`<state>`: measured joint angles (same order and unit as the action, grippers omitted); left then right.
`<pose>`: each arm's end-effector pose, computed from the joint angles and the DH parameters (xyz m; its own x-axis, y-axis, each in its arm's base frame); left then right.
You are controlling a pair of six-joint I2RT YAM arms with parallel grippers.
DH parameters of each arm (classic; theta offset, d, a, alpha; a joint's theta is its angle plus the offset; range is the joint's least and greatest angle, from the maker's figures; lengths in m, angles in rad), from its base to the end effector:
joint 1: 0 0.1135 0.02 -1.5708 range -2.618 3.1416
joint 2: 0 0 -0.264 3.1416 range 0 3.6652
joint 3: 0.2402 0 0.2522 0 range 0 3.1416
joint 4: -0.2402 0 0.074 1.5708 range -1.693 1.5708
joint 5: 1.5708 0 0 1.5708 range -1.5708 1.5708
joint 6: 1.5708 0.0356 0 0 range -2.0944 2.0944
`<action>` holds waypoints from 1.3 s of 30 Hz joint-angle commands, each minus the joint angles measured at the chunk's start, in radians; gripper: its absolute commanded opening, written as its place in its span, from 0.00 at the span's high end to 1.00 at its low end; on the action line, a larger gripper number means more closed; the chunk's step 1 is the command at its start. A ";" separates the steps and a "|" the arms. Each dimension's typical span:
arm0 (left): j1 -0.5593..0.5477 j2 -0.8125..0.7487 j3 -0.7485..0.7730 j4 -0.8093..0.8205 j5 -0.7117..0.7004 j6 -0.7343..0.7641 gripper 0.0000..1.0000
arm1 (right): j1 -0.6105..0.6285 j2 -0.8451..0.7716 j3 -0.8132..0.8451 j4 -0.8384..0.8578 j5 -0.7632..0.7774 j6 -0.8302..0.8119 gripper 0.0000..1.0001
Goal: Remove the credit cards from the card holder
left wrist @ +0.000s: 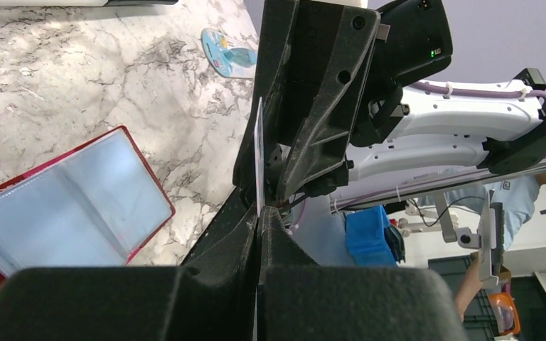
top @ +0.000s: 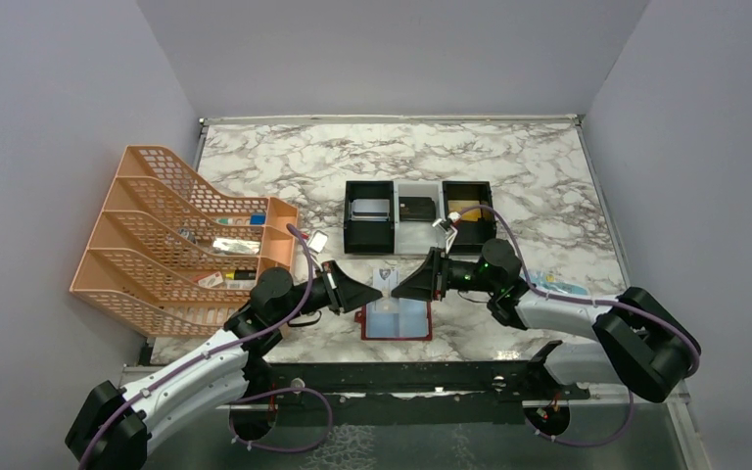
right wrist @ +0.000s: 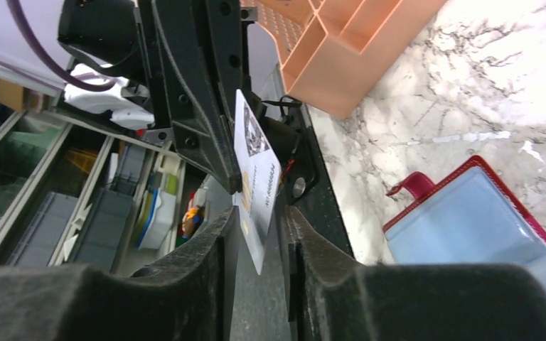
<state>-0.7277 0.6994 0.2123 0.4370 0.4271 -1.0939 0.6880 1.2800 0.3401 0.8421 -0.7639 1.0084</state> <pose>0.1162 -0.1233 0.2165 -0.8295 -0.3440 -0.4400 0.3865 0.2152 -0.8968 0.1670 0.1692 0.1943 -0.8781 0.0691 -0.4735 -0.4643 0.1168 0.8780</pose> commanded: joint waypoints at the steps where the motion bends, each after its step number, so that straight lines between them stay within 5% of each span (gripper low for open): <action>1: 0.005 -0.004 -0.007 0.049 0.029 -0.013 1.00 | 0.008 0.031 0.026 0.127 -0.060 0.052 0.75; 9: 0.005 0.006 -0.008 0.071 0.029 -0.019 1.00 | 0.009 0.059 0.025 0.181 -0.076 0.082 0.98; 12: 0.005 -0.007 -0.017 0.068 0.020 -0.001 0.98 | 0.010 0.045 0.023 0.152 -0.055 0.064 0.99; 16: 0.007 -0.039 0.031 -0.098 -0.054 0.082 0.69 | 0.010 -0.011 0.036 0.003 0.034 -0.001 0.99; 21: 0.007 -0.074 0.199 -0.577 -0.271 0.269 0.24 | 0.010 -0.078 0.119 -0.270 0.145 -0.150 0.99; 25: 0.007 -0.085 0.328 -0.870 -0.490 0.360 0.07 | 0.009 -0.099 0.250 -0.532 0.290 -0.330 0.99; 32: 0.007 -0.011 0.492 -1.117 -0.715 0.361 0.01 | 0.037 0.000 0.529 -0.856 0.622 -0.621 0.99; 39: 0.007 0.044 0.579 -1.198 -0.875 0.441 0.01 | 0.142 0.272 0.818 -1.031 1.060 -0.902 0.99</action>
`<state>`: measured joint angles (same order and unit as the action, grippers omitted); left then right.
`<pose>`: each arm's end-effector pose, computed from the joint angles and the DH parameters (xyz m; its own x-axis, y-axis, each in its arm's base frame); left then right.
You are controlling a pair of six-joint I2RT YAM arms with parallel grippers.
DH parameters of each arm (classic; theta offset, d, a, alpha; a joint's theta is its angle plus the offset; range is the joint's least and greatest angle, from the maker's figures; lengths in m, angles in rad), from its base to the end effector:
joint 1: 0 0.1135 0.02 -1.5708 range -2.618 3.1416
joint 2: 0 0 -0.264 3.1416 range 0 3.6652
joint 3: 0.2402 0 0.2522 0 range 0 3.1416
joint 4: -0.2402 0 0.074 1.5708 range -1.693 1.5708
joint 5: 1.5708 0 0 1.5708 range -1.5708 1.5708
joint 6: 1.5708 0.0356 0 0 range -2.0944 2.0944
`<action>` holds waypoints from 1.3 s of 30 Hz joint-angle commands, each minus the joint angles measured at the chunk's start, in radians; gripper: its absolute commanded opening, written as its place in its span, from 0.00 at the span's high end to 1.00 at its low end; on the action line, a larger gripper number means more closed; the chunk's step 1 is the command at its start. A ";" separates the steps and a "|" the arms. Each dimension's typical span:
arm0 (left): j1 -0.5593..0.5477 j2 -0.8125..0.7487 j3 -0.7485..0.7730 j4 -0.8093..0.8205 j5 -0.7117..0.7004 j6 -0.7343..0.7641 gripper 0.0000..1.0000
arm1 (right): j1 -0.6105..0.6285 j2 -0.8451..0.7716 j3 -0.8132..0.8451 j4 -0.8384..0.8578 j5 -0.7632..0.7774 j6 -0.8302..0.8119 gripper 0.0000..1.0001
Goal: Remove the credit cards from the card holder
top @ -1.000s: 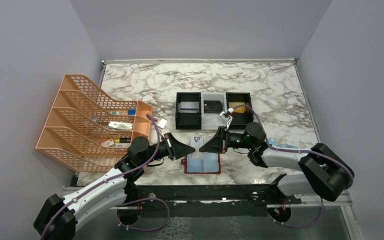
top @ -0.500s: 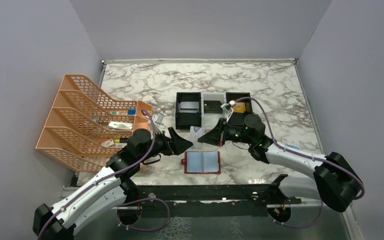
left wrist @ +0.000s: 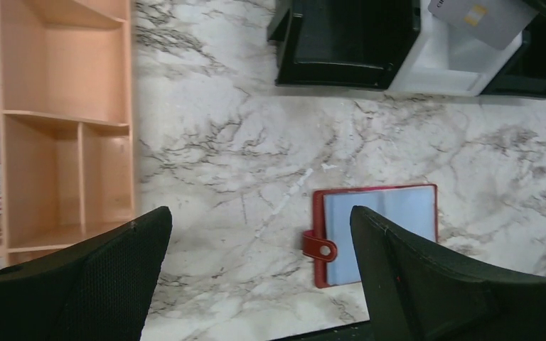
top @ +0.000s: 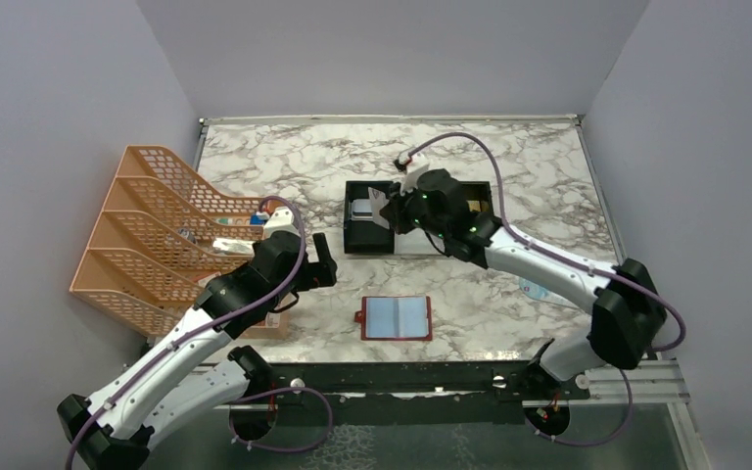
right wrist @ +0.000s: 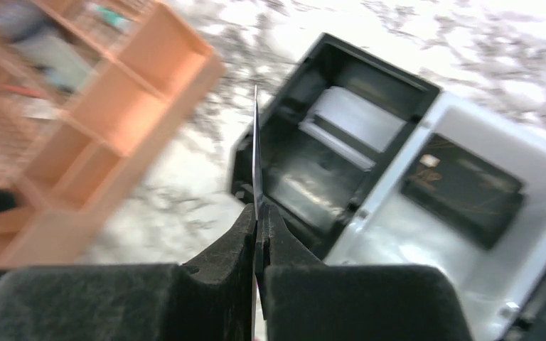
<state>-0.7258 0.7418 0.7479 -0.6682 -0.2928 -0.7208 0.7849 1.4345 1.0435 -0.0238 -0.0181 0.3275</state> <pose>0.1229 -0.0953 0.2869 -0.6525 -0.2658 -0.7097 0.0460 0.9208 -0.3872 0.2357 0.2363 0.2930 -0.5010 -0.0459 -0.8642 -0.5885 0.7503 0.3013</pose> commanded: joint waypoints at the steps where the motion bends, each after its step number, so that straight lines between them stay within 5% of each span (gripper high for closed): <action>1: 0.005 -0.002 0.039 -0.093 -0.174 0.065 0.01 | 0.058 0.150 0.145 -0.168 0.359 -0.256 0.99; 13: 0.005 -0.171 0.024 -0.125 -0.287 0.004 0.01 | 0.139 0.477 0.407 -0.190 0.573 -0.644 0.99; 39: 0.005 -0.252 0.015 -0.125 -0.299 -0.002 0.01 | 0.132 0.670 0.441 0.001 0.481 -1.128 0.96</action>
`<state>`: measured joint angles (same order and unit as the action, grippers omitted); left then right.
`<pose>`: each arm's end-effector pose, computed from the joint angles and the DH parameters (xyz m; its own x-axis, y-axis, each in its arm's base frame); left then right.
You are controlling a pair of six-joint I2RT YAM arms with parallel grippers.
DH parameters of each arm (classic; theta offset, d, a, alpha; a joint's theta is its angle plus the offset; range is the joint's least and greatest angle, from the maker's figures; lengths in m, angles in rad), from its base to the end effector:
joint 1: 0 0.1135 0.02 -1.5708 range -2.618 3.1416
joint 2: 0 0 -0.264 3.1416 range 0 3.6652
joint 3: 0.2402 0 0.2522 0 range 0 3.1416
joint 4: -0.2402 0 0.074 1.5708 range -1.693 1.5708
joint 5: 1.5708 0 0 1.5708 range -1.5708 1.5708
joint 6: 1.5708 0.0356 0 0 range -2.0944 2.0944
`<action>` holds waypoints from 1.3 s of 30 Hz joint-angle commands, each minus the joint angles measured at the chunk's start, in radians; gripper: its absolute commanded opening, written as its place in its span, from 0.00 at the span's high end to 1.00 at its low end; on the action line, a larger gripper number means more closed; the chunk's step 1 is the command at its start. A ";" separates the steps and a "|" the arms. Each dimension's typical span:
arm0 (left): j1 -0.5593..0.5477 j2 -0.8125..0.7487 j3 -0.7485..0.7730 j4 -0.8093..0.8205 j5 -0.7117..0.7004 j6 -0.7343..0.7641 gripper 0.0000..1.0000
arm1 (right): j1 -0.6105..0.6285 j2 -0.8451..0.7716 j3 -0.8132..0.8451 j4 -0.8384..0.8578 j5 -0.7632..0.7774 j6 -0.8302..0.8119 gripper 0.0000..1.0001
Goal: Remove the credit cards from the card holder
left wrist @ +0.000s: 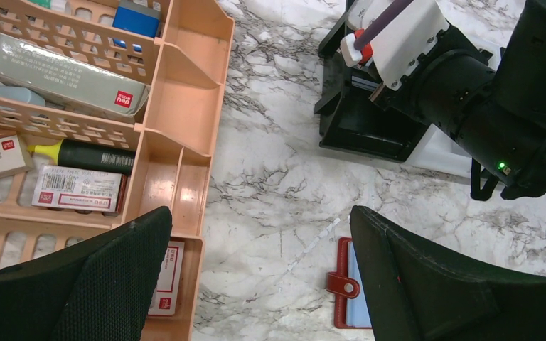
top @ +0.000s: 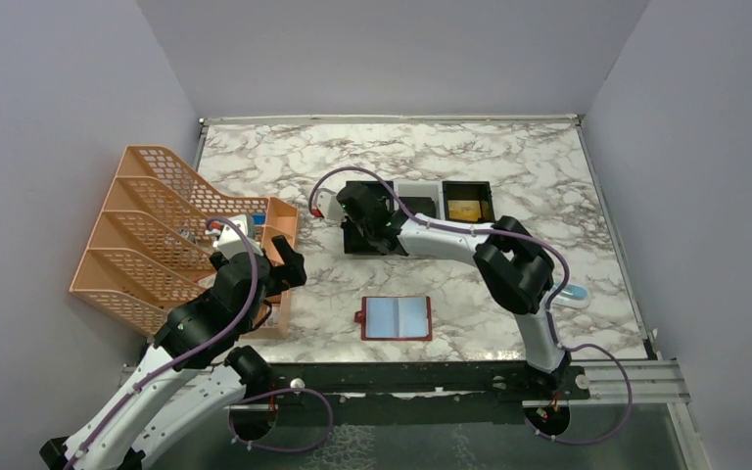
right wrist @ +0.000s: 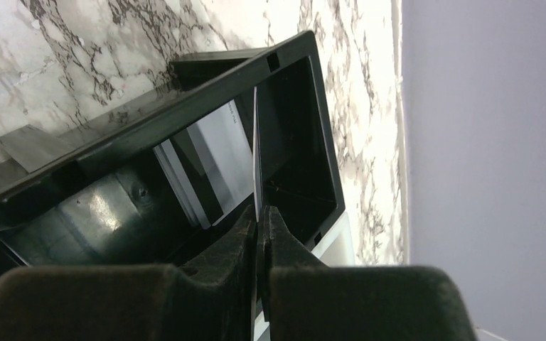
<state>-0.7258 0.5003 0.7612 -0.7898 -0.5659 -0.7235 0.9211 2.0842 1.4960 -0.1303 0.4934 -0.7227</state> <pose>0.0870 -0.0517 0.3088 -0.4245 -0.3704 -0.8262 -0.0894 0.9252 -0.3688 0.2954 0.3609 0.1881 0.0225 -0.9333 -0.3584 -0.6276 0.2659 -0.7317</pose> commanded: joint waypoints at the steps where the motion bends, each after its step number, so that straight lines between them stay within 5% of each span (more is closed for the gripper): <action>1: 0.004 -0.013 0.001 -0.003 -0.026 0.001 0.01 | -0.007 0.021 -0.015 0.118 -0.051 -0.079 0.96; 17: 0.005 -0.020 0.000 -0.003 -0.027 -0.001 0.01 | -0.038 0.126 0.115 -0.085 -0.054 -0.015 0.92; 22: 0.005 -0.016 -0.002 -0.003 -0.026 -0.001 0.01 | -0.060 0.106 0.125 -0.150 -0.155 0.054 0.65; 39: 0.004 -0.006 -0.002 -0.003 -0.022 0.001 0.01 | -0.068 0.112 0.137 -0.161 -0.086 0.089 0.63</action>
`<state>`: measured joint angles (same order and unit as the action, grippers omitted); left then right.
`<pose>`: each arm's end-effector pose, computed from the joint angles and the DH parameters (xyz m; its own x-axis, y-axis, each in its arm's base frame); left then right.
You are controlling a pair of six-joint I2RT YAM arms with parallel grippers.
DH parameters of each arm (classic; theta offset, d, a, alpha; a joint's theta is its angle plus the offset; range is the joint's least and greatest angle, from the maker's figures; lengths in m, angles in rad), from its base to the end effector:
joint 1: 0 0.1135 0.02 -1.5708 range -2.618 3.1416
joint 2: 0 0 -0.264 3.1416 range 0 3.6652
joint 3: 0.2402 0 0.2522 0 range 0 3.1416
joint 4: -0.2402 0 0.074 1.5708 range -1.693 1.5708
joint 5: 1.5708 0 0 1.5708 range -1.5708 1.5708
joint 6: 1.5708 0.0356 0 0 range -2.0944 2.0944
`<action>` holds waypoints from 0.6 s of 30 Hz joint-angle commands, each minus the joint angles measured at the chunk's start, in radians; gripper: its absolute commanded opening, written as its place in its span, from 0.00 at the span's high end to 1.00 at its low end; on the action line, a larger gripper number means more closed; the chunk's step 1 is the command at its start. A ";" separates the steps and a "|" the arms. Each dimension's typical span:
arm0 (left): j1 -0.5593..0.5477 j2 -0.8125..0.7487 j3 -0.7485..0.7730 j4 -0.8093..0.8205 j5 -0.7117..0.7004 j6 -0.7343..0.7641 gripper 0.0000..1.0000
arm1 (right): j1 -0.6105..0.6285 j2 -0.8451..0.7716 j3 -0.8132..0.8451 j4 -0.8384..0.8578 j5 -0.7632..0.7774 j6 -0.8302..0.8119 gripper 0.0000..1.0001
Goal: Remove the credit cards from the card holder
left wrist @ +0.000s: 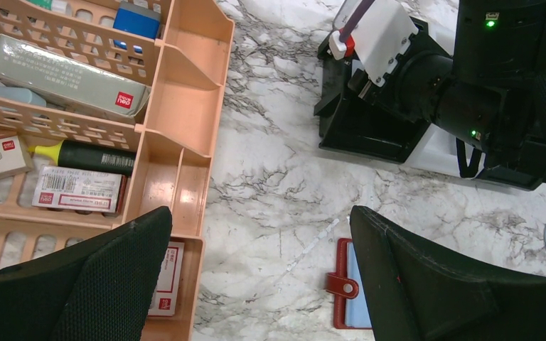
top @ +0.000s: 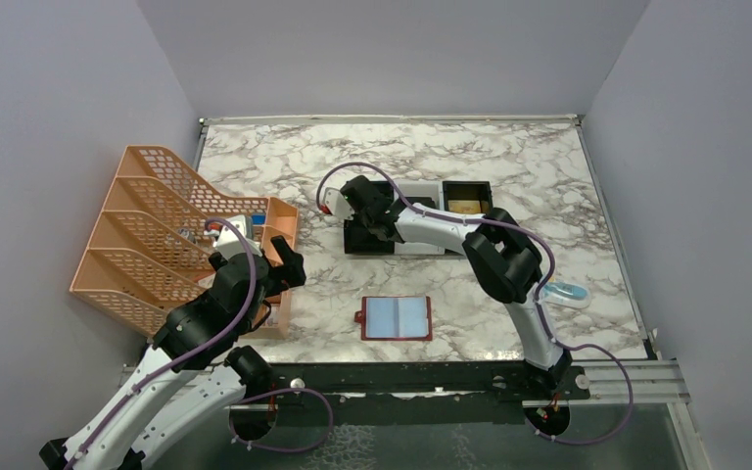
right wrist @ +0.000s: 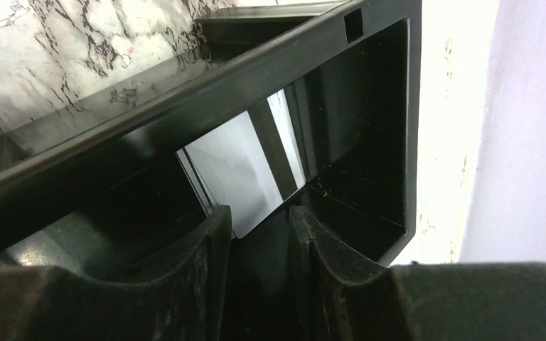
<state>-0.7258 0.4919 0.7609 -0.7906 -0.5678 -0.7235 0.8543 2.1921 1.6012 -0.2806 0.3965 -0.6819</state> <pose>0.0858 -0.0505 0.3093 -0.4189 -0.3745 -0.8272 -0.0887 0.9235 -0.3731 0.3251 0.3524 0.1598 -0.0547 -0.9480 -0.3135 -0.7301 0.2521 -0.6352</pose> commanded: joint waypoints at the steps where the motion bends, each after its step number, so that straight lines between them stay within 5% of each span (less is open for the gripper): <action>1: 0.005 0.003 -0.002 -0.004 -0.020 0.001 0.01 | -0.001 -0.010 0.031 -0.010 0.001 0.067 0.63; 10: 0.005 0.032 -0.003 0.010 0.006 0.017 0.01 | 0.000 -0.307 -0.132 0.101 -0.187 0.341 0.61; 18: 0.005 0.052 -0.024 0.073 0.107 0.056 0.01 | -0.002 -0.690 -0.568 0.191 -0.157 0.951 0.55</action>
<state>-0.7258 0.5381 0.7574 -0.7788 -0.5449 -0.7063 0.8543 1.6150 1.2003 -0.1158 0.2535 -0.1337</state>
